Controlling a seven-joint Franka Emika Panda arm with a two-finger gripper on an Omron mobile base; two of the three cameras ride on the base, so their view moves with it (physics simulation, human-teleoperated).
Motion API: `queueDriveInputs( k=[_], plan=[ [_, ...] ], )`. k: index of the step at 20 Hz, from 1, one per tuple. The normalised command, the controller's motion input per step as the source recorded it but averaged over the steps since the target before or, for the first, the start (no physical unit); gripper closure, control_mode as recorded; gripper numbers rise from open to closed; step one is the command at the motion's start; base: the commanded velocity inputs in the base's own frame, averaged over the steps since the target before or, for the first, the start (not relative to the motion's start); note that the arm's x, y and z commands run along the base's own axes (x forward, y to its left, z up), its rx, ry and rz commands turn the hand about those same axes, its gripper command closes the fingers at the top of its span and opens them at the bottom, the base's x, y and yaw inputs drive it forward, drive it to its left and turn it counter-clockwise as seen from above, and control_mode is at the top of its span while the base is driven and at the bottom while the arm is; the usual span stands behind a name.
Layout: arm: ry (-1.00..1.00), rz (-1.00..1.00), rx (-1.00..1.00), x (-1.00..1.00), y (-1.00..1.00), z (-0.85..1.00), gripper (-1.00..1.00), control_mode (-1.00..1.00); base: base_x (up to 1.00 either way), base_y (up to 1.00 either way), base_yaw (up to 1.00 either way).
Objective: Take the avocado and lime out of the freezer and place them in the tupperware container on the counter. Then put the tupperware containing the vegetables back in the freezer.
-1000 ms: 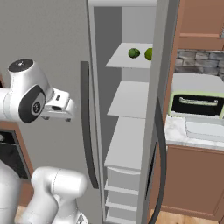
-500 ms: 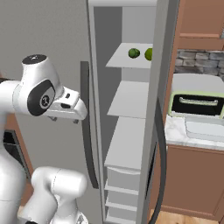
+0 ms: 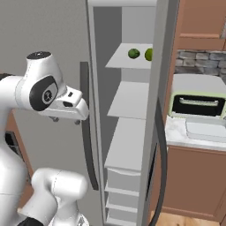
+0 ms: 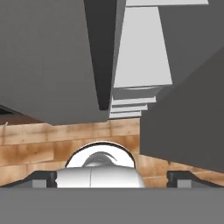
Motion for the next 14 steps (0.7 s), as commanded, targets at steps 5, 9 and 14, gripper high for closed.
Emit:
queueDriveInputs(
  k=[5,9,14],
  plan=[
    [0.00,0.00,0.00,0.00,0.00,0.00,-1.00,1.00,0.00,-0.54,-0.02],
    [0.00,0.00,0.00,0.00,0.00,0.00,-1.00,1.00,0.20,-0.50,0.00],
    [0.00,0.00,0.00,0.00,0.00,0.00,-1.00,1.00,0.48,-0.23,0.00]
  ],
)
